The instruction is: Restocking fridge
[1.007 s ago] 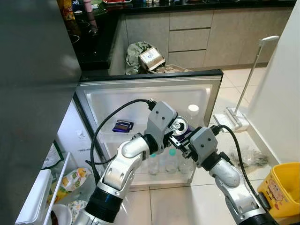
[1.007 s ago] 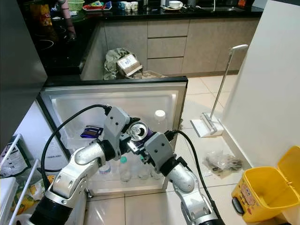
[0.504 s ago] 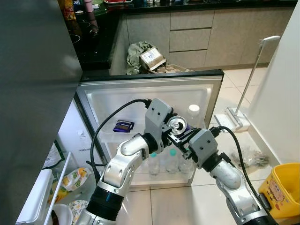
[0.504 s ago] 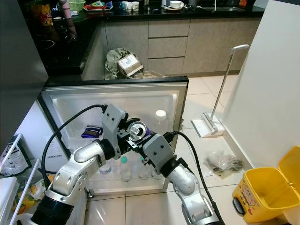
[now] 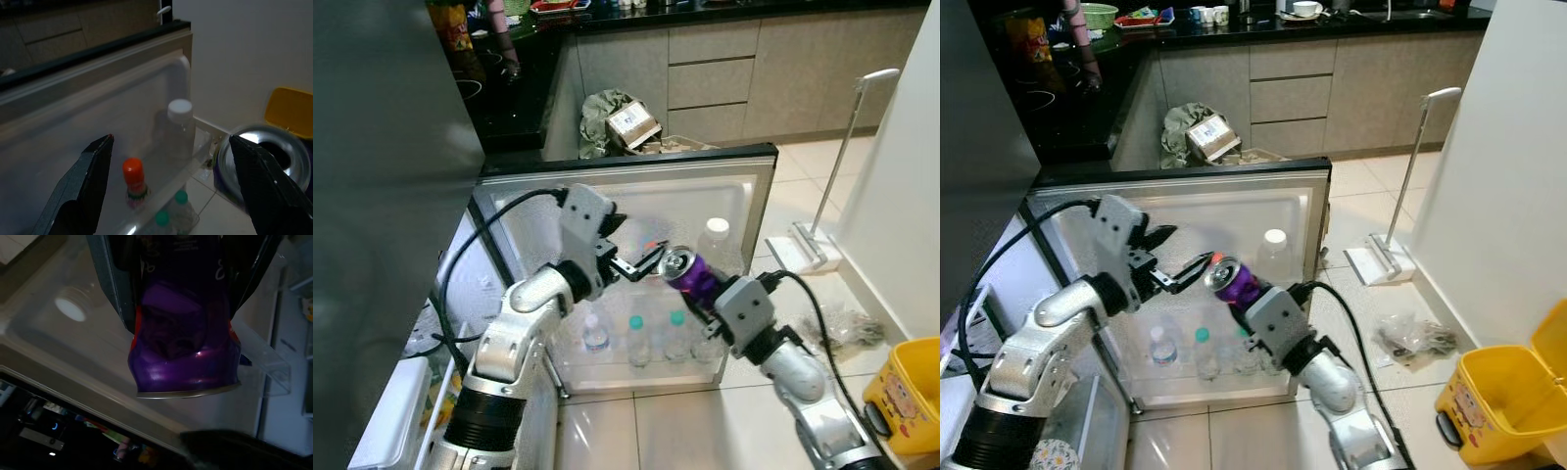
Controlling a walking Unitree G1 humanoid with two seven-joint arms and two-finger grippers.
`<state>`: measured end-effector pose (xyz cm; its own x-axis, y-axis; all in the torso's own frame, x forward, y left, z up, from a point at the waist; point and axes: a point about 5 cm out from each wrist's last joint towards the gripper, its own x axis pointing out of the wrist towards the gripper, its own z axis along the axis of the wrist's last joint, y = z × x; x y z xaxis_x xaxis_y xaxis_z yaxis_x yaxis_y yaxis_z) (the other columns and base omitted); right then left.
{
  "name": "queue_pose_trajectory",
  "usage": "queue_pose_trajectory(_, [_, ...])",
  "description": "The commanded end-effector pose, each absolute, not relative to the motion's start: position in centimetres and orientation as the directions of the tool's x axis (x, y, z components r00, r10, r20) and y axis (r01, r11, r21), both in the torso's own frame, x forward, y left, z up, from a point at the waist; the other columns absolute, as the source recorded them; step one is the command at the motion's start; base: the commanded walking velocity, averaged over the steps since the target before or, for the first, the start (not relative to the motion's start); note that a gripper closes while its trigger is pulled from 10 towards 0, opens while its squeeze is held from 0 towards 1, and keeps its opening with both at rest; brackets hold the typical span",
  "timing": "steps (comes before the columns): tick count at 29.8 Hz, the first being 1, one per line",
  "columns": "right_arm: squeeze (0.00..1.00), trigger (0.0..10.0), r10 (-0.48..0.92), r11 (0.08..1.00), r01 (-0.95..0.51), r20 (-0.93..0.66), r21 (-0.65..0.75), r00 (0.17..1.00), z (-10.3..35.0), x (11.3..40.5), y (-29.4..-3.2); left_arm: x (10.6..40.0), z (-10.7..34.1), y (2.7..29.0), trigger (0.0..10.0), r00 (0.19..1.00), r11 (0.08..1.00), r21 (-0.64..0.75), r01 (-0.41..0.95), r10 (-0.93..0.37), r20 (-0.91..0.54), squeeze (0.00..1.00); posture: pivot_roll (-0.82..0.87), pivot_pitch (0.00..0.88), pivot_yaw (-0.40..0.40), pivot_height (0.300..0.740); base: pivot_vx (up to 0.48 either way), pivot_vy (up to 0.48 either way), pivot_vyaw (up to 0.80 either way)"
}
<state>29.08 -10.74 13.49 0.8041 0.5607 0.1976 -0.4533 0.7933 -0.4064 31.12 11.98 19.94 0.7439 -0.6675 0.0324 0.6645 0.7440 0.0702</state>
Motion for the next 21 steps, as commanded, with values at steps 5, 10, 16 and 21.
queue_pose_trajectory(5, [0.00, 10.0, 0.567, 0.785, -0.446, 0.210, -0.431, 0.796, 13.6, 29.2, -10.5, 29.4, 19.2, 10.2, 10.0, 0.625, 0.622, -0.086, 0.778, -0.780, 0.016, 0.00, -0.13, 0.023, 0.068, 0.740, 0.000, 0.000, 0.00])
queue_pose_trajectory(10, [0.00, 10.0, 0.592, 0.751, -0.434, 0.215, -0.498, 0.777, 13.7, 29.0, -10.4, 29.1, 19.6, 9.7, 10.0, 0.597, 0.578, -0.194, 0.793, -0.800, 0.058, 0.00, -0.13, 0.023, 0.067, 0.740, 0.000, 0.000, 0.00])
queue_pose_trajectory(16, [0.00, 10.0, 0.622, 0.687, -0.385, 0.226, -0.616, 0.749, 13.5, 28.4, -10.3, 29.5, 21.8, 11.1, 10.0, 0.576, 0.497, -0.346, 0.796, -0.799, 0.175, 0.00, -0.13, 0.022, 0.068, 0.740, 0.000, 0.000, 0.00])
queue_pose_trajectory(21, [0.00, 10.0, 0.596, 0.687, -0.290, 0.288, -0.666, 0.750, 13.9, 28.3, -10.5, 30.0, 22.8, 12.9, 10.0, 0.597, 0.514, -0.353, 0.782, -0.781, 0.185, 0.00, -0.12, 0.022, 0.068, 0.740, 0.000, 0.000, 0.00])
